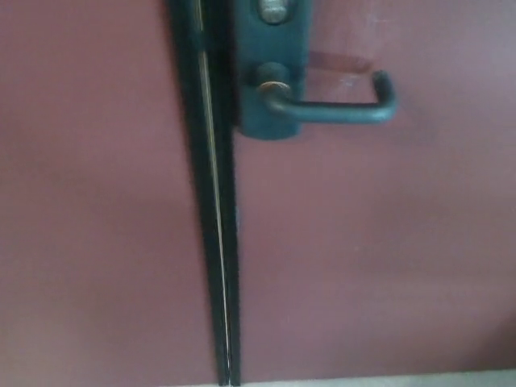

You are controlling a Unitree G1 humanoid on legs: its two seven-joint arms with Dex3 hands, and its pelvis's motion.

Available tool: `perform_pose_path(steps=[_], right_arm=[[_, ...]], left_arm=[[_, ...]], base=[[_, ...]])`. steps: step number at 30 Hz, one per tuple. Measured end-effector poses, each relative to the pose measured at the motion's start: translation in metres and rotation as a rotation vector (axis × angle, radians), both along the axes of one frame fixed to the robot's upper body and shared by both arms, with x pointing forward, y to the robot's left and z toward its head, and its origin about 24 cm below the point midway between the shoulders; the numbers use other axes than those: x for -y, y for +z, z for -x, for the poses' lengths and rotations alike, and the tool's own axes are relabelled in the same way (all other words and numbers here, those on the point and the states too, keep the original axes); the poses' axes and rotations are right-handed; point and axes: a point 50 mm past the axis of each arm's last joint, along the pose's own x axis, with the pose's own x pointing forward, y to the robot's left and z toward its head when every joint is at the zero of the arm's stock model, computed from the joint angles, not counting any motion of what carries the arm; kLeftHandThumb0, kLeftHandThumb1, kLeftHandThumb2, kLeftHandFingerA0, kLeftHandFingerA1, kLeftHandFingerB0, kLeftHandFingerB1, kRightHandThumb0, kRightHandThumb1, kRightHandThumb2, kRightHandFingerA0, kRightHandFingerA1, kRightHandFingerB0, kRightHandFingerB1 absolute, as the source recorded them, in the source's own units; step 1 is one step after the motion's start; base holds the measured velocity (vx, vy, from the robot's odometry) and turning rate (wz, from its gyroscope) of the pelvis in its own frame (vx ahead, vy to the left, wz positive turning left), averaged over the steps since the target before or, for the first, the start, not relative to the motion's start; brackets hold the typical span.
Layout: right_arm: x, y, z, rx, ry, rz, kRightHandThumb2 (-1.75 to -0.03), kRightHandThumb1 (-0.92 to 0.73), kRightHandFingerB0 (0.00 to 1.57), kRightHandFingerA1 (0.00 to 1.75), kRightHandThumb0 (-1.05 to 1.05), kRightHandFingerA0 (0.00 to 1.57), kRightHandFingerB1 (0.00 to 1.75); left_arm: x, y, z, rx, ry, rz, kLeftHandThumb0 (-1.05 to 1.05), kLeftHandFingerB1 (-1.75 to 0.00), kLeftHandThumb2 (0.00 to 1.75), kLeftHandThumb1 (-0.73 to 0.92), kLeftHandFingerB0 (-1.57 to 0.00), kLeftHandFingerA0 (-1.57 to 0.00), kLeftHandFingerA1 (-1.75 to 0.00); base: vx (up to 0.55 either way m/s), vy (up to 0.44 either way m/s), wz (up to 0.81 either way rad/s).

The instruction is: The robot walks towards the door handle and put its right hand on it and twist the handle

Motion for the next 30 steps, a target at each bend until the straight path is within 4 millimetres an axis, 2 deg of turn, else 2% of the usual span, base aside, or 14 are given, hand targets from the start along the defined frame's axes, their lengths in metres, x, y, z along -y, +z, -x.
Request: perform_pose_path(steps=[6, 7, 20, 23, 27, 30], right_arm=[[-0.001, 0.0, -0.001, 0.001, 0.007, -0.001, -0.58, -0.64, 0.56, 0.52, -0.17, 0.69, 0.45], [-0.001, 0.0, -0.001, 0.001, 0.007, -0.001, -0.58, -0.63, 0.57, 0.52, -0.17, 0.69, 0.45], [0.003, 0.002, -0.009, 0.004, -0.016, 0.003, -0.58, -0.64, 0.56, 0.52, -0.17, 0.67, 0.46], [0.005, 0.002, -0.01, 0.006, -0.017, 0.005, -0.59, -0.64, 0.56, 0.52, -0.17, 0.67, 0.46], [0.006, 0.0, 0.0, -0.019, -0.026, 0.0, -0.58, -0.64, 0.57, 0.52, -0.17, 0.67, 0.46], [0.004, 0.001, -0.005, -0.01, -0.018, -0.007, -0.58, -0.64, 0.57, 0.52, -0.17, 0.67, 0.46]], left_arm=[[-0.001, 0.0, 0.003, -0.006, 0.003, -0.002, -0.25, -0.66, 0.8, 0.41, -0.35, -0.78, -0.88], [-0.001, 0.0, 0.003, -0.006, 0.003, -0.002, -0.21, -0.65, 0.72, 0.45, -0.34, -0.76, -0.87], [0.002, -0.002, 0.006, -0.012, 0.009, 0.006, -0.22, -0.64, 0.72, 0.46, -0.33, -0.77, -0.87], [0.003, -0.002, 0.005, -0.012, 0.007, 0.008, -0.22, -0.64, 0.73, 0.46, -0.33, -0.77, -0.87], [0.005, -0.004, 0.012, -0.029, 0.014, 0.013, -0.22, -0.64, 0.72, 0.46, -0.33, -0.77, -0.88], [0.001, -0.002, 0.009, -0.021, 0.014, 0.004, -0.22, -0.64, 0.72, 0.46, -0.33, -0.77, -0.88]], base=[[0.05, 0.043, 0.05], [0.02, -0.037, 0.06], [0.01, -0.04, 0.01], [0.05, 0.123, -0.01], [0.09, 0.37, 0.12], [0.09, 0.22, -0.21]])
